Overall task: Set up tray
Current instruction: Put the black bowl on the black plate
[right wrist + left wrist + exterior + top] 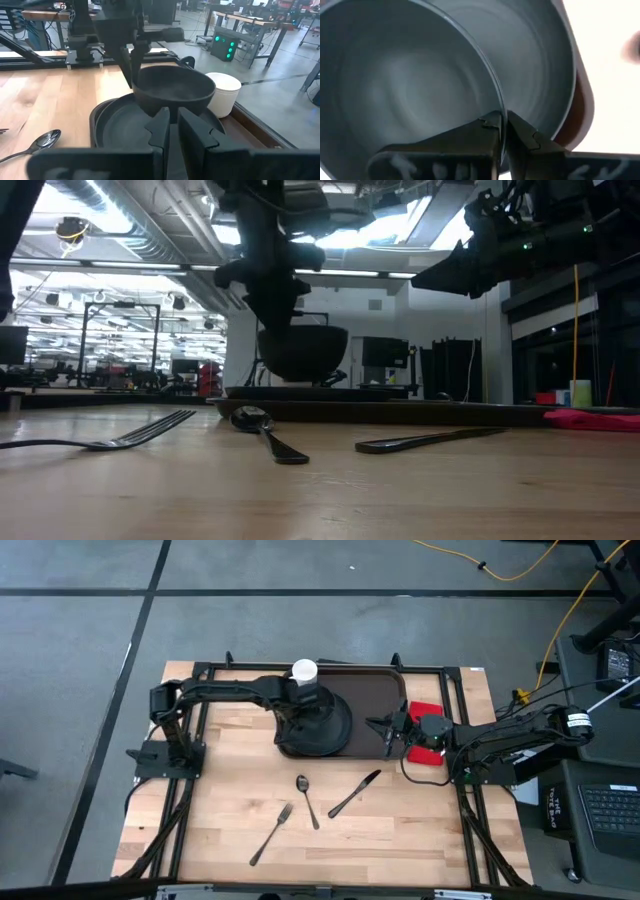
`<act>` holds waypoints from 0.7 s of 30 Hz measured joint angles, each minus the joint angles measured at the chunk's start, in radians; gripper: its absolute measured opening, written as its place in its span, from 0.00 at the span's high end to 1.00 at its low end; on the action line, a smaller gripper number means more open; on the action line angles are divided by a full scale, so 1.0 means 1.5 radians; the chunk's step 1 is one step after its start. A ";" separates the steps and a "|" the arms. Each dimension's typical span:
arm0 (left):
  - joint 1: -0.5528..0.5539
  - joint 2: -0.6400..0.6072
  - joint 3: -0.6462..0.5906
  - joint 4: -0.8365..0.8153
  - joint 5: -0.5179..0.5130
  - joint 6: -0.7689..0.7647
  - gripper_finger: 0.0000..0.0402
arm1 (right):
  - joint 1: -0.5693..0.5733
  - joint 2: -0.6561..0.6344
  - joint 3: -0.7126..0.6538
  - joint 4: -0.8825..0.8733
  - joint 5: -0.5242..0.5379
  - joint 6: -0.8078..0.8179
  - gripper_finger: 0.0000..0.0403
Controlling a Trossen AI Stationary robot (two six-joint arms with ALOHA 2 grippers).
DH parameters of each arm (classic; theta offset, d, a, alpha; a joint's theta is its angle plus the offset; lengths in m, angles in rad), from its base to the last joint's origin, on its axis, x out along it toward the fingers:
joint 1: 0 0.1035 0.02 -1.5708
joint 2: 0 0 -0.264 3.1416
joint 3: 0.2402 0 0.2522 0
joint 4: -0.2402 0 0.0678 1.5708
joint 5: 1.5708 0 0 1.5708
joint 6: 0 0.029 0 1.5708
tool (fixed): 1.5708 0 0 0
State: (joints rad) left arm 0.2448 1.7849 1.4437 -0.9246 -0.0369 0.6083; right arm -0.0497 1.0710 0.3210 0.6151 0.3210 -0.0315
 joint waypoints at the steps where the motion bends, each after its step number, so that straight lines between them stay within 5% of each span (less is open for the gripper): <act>1: 0.002 0.003 0.000 0.001 0.004 0.002 0.99 | 0.000 0.000 0.000 0.000 0.000 0.000 0.89; 21: 0.033 0.070 0.001 0.027 0.004 -0.015 0.98 | 0.000 0.000 0.000 -0.004 0.000 0.002 0.89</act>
State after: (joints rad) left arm 0.2937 1.8896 1.4452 -0.8845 -0.0303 0.5858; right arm -0.0494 1.0710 0.3210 0.6098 0.3210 -0.0292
